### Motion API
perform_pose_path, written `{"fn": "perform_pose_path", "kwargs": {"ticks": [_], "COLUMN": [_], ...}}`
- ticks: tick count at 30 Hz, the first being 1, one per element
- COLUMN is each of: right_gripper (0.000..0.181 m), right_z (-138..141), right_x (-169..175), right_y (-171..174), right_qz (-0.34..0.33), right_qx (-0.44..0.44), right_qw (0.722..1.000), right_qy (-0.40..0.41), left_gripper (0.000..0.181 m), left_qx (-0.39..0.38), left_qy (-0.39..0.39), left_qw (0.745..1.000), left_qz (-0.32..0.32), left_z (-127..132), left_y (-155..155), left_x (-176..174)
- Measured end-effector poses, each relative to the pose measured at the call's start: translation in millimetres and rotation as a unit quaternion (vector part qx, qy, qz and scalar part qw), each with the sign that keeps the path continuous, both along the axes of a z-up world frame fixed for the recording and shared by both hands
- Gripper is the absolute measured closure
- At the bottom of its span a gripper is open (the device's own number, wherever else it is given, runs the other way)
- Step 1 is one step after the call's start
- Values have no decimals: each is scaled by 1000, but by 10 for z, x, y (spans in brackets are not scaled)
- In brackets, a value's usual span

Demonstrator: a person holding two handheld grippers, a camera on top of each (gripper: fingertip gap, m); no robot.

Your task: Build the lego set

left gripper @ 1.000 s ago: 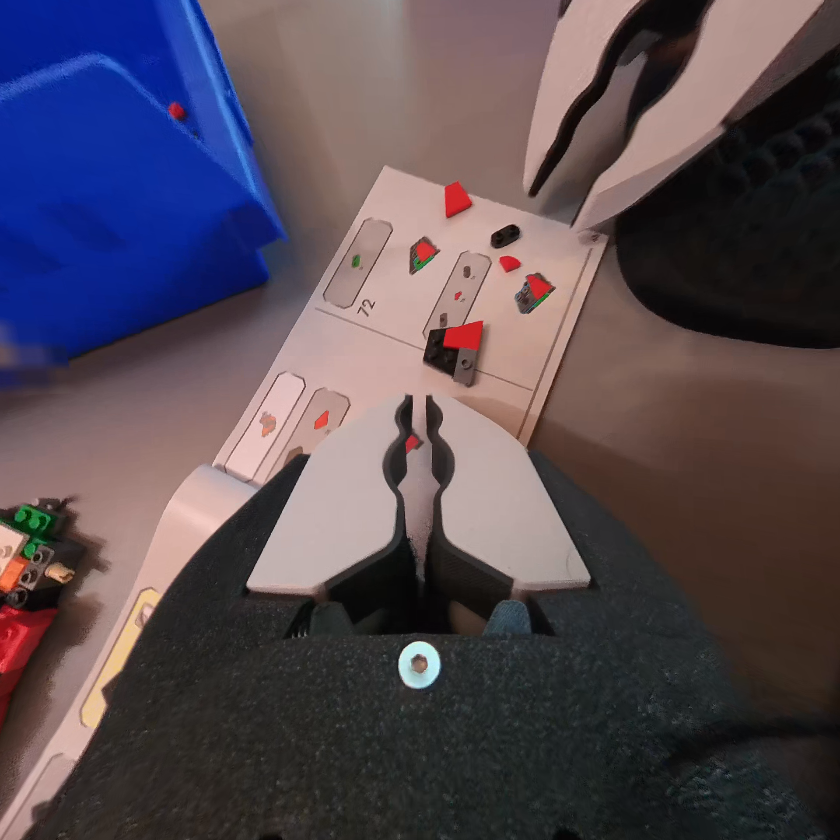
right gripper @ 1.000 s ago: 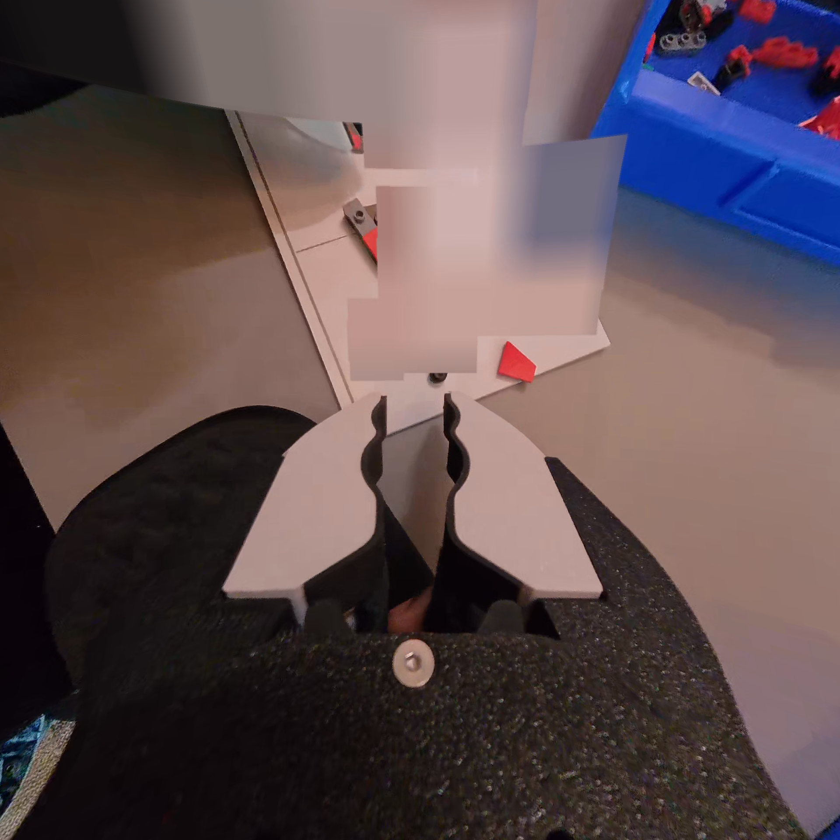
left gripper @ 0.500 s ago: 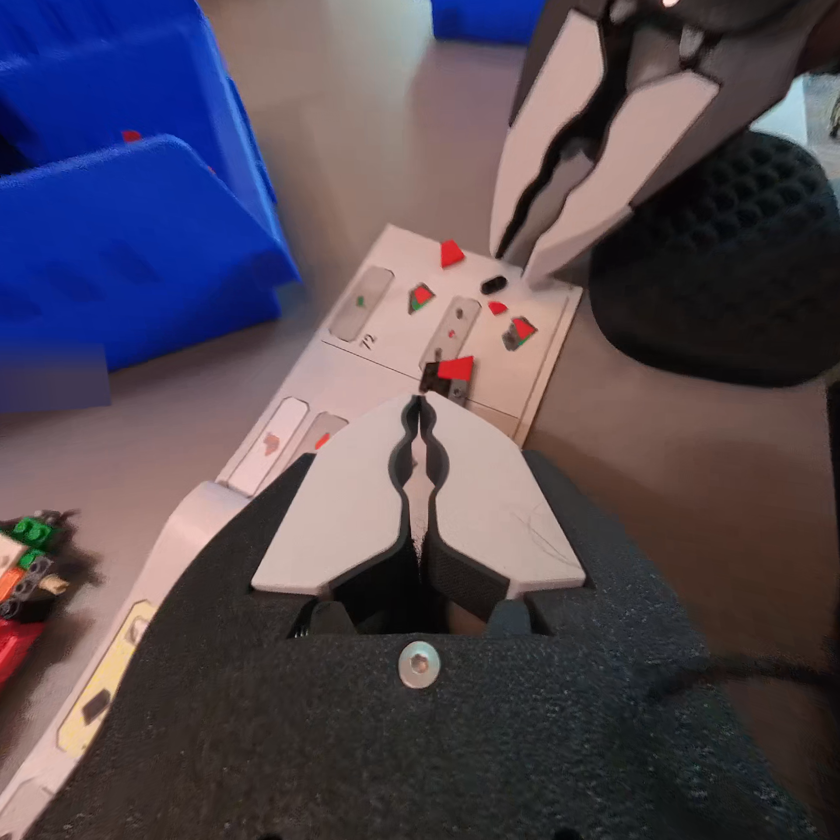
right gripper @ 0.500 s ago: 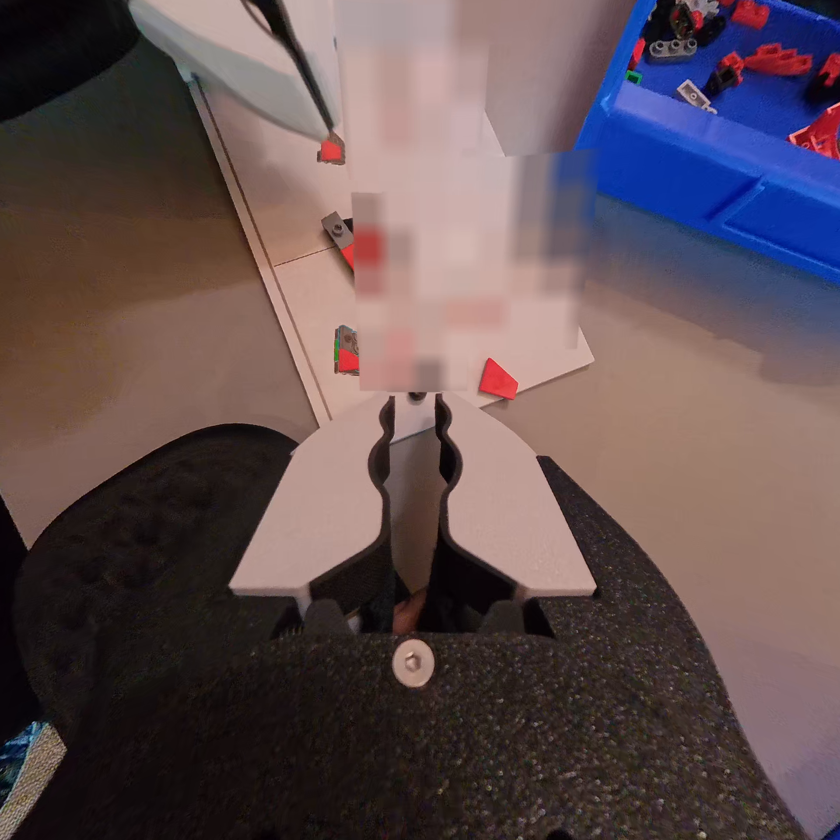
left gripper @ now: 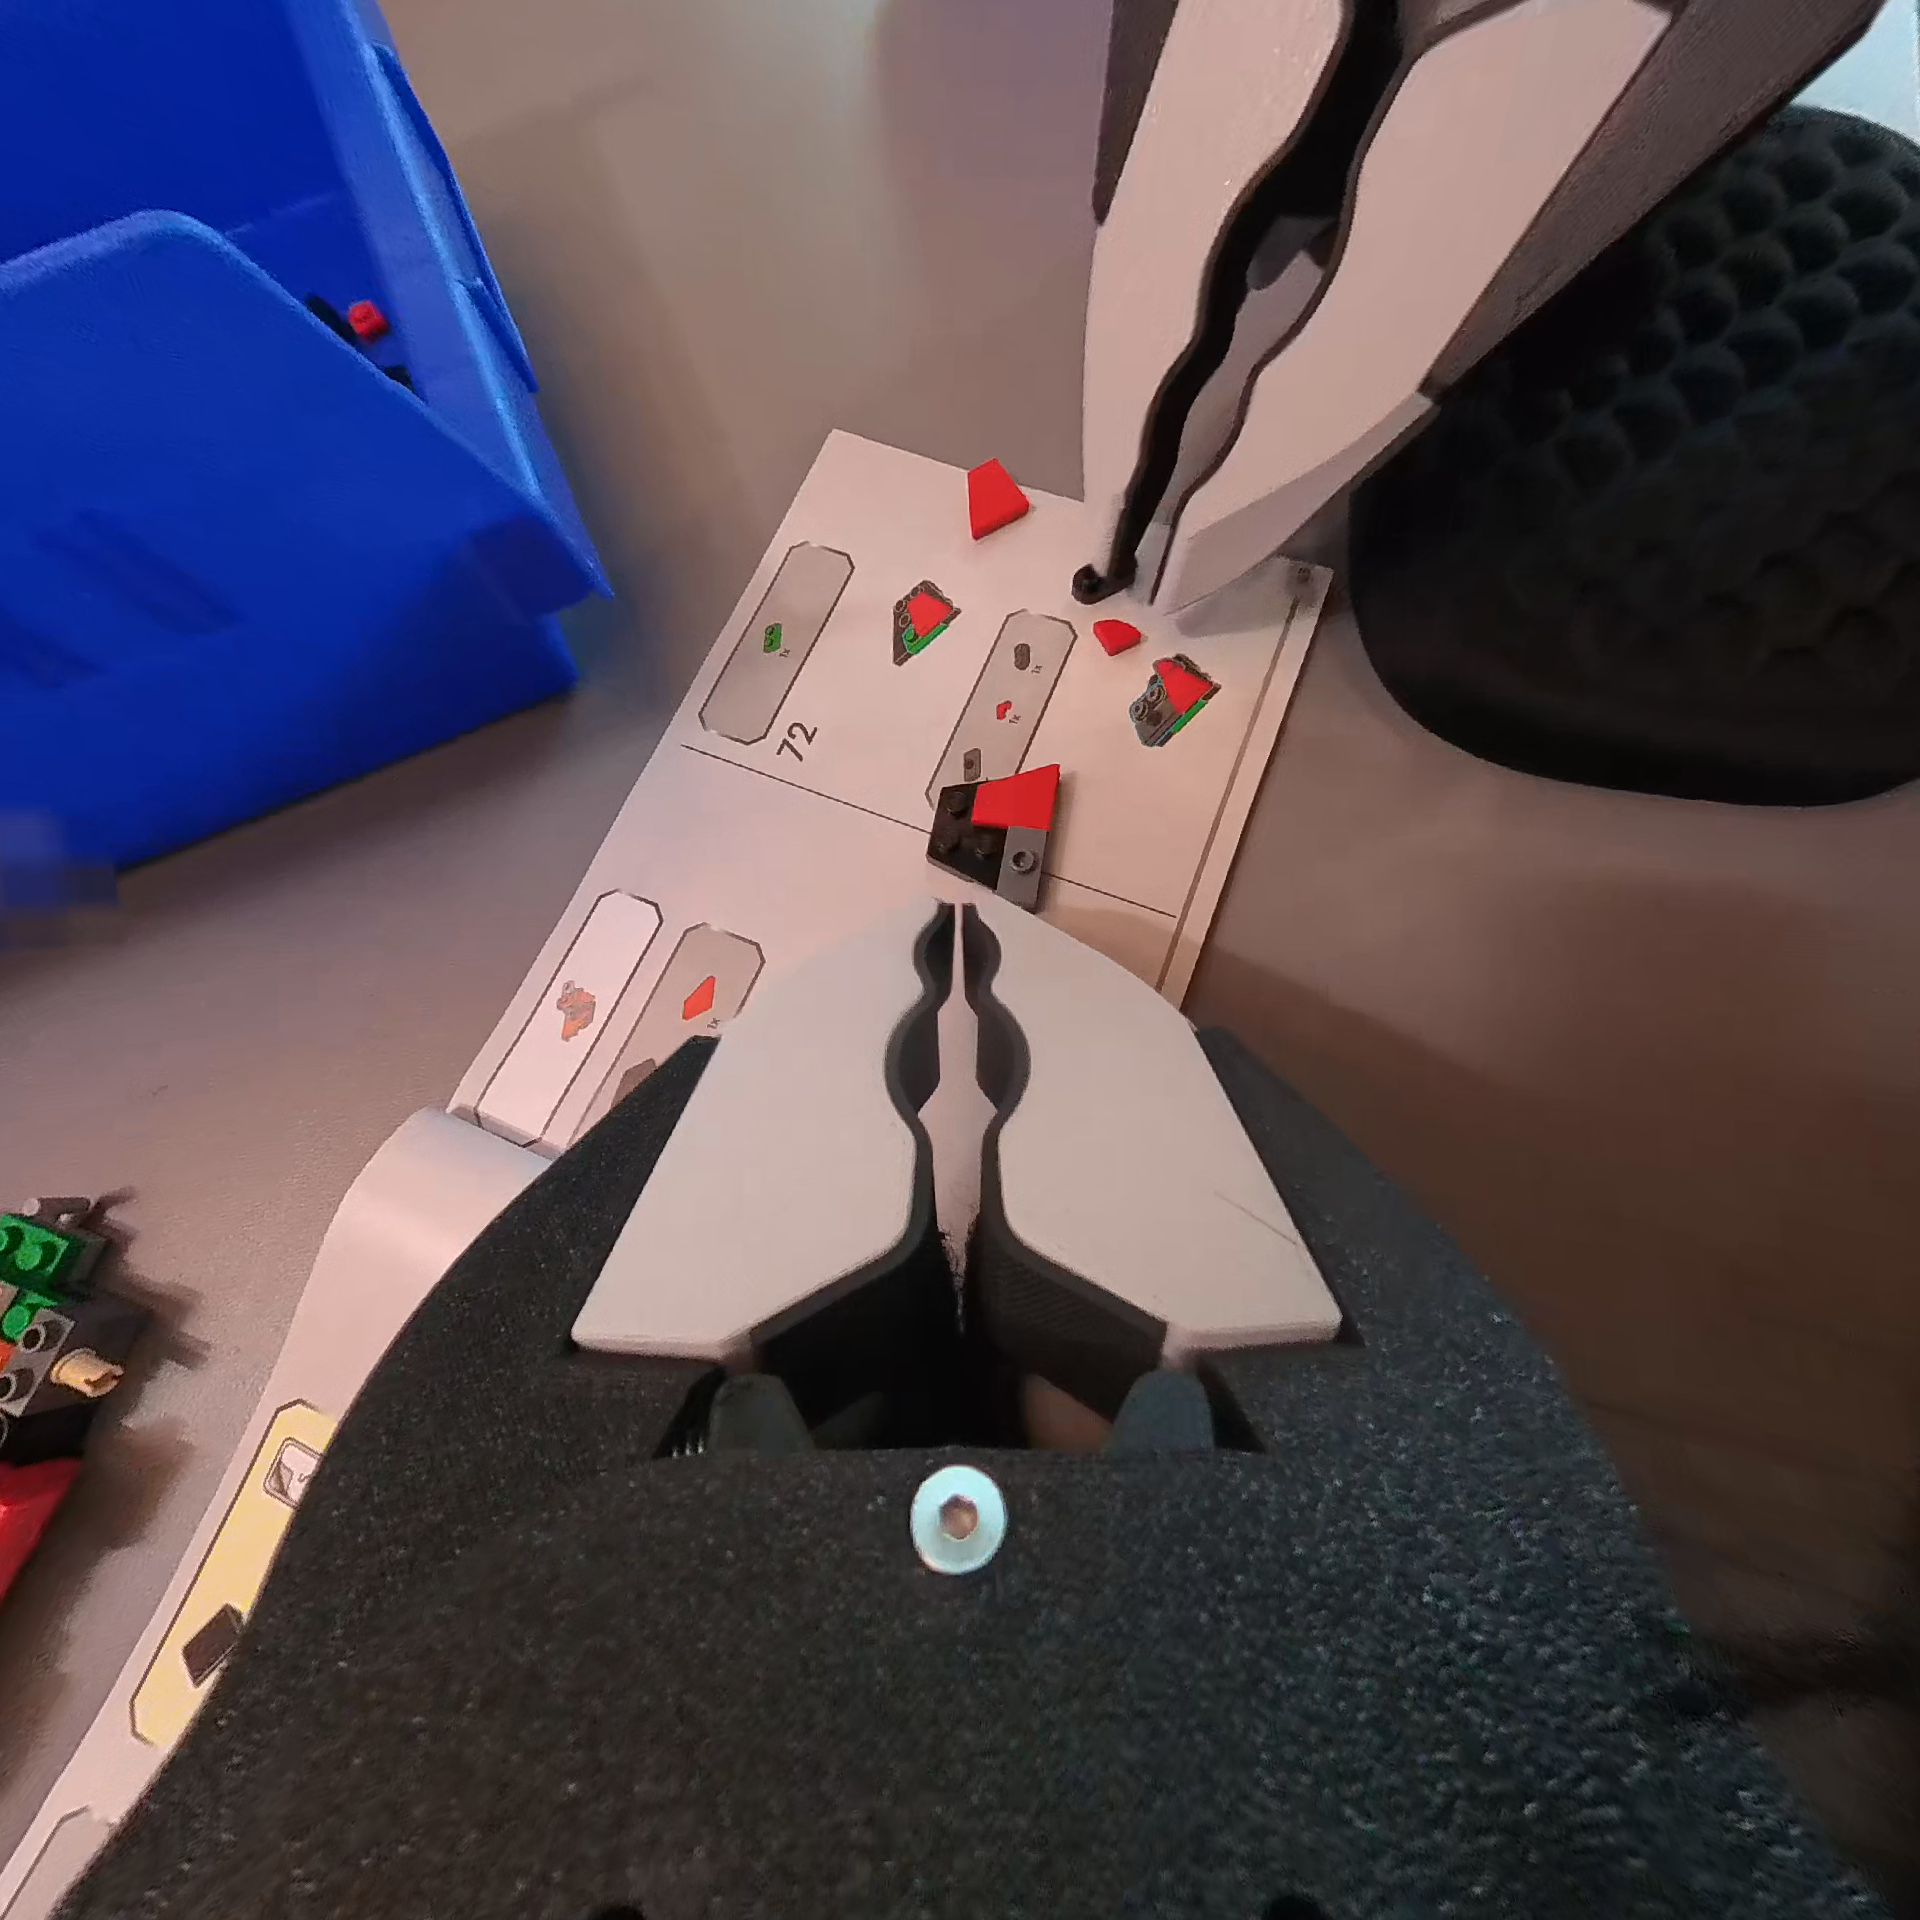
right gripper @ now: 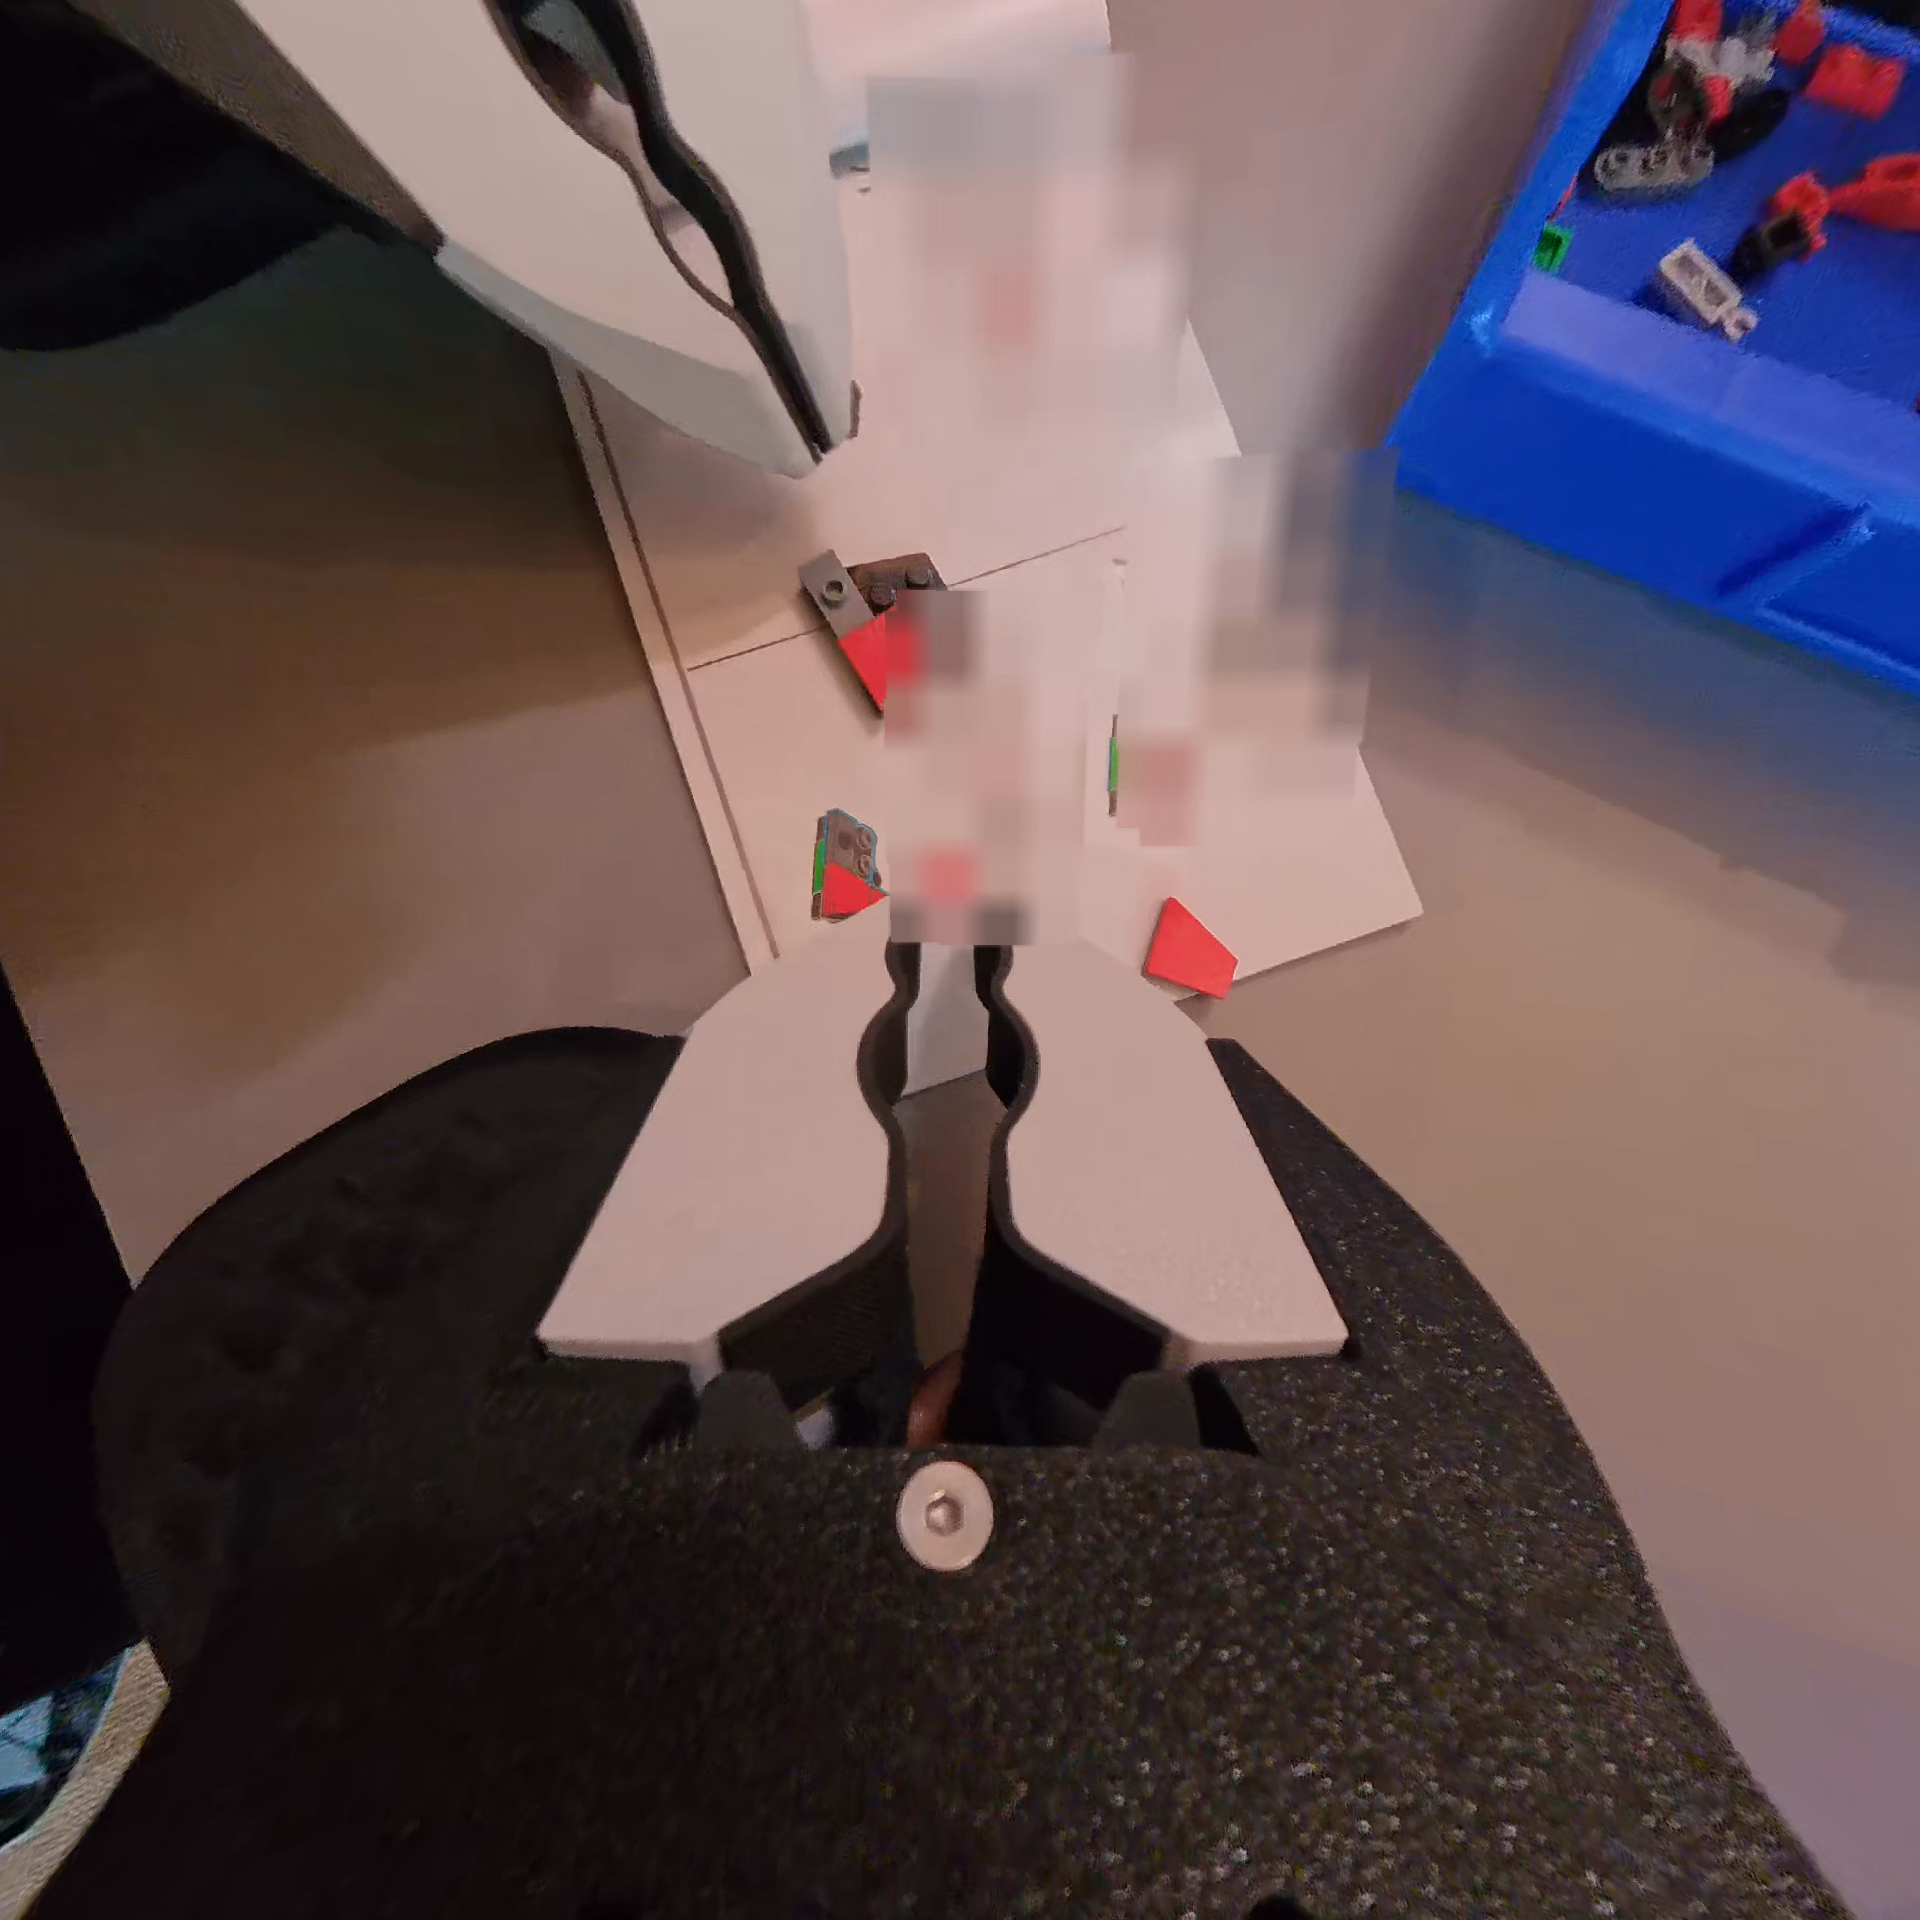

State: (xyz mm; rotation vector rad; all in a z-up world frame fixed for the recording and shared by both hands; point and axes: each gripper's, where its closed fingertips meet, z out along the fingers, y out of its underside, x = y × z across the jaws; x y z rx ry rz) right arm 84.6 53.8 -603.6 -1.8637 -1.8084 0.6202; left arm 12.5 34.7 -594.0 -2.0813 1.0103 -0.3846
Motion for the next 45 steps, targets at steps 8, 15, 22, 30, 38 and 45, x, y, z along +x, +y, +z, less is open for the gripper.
{"fn": "perform_pose_path", "kwargs": {"ticks": [8, 15, 22, 30, 38, 45], "right_gripper": [170, 173, 171, 172, 173, 170], "right_z": [-83, -86, -53, -71, -82, -75], "right_x": [-18, -24, -49, -68, -89, -62], "right_y": [-3, 5, 44, 25, 45, 62], "right_qz": [-9, 63, 92, 64, 66, 64], "right_qx": [-19, -8, -7, -27, -24, -21], "right_qw": [1000, 997, 994, 997, 997, 997], "right_qy": [-17, -43, -54, -40, -36, -38], "left_gripper": [180, 180, 180, 180, 179, 179], "left_qx": [-1, 0, 2, 0, -1, -3], "left_qy": [7, 9, 10, 17, 16, 18], "left_qw": [1000, 1000, 1000, 1000, 1000, 1000], "left_qz": [-6, -8, -7, -11, -8, -10], "left_z": [-17, -16, -11, -29, -29, -40], "left_y": [-13, -21, -22, -30, -26, -30], "left_x": [9, 10, -2, 4, -3, -1]}}
